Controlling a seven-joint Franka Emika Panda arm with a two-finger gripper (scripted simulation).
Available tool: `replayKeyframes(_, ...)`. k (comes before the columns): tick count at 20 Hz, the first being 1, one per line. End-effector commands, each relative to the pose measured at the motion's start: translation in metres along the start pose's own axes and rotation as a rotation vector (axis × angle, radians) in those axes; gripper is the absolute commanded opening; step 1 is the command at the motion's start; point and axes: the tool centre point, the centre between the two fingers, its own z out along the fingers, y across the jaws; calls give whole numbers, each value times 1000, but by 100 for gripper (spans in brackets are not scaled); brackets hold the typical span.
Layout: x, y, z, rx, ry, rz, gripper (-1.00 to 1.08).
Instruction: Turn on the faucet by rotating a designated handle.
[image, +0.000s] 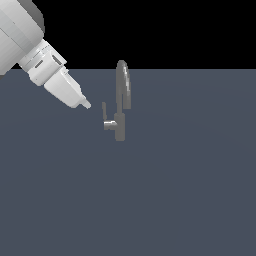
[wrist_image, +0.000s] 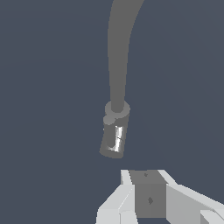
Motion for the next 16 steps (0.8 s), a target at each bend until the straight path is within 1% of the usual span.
replayKeyframes(1,1,-11,12,-15,22,39,-100)
replayKeyframes(9,14,-41,45,-56,94,157,-100)
replayKeyframes(16,25,-58,61,-77,136,224,-100)
